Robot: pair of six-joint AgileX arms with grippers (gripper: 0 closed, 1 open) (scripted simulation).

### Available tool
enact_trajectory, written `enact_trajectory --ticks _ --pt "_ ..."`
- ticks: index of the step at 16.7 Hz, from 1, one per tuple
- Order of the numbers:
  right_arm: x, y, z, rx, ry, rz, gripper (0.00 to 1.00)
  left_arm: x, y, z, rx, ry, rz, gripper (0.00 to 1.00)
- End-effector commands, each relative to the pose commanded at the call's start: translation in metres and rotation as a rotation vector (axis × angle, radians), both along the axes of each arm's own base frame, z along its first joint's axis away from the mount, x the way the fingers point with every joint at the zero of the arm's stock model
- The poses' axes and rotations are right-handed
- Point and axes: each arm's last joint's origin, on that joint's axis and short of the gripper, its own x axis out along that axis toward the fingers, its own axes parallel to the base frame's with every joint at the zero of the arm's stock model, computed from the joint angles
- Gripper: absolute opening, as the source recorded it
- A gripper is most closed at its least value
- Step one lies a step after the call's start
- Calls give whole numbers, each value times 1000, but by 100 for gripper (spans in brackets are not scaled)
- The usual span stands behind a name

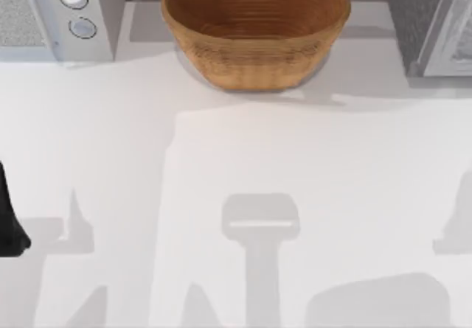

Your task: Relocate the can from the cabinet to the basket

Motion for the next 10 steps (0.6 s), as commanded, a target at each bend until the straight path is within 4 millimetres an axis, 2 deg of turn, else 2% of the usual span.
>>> enact_trajectory --ticks 7,10 --pt "1 0 -9 2 0 5 0 0 0 0 0 0 0 100" --pt "2 2 8 1 -16 3 0 0 0 0 0 0 0 100"
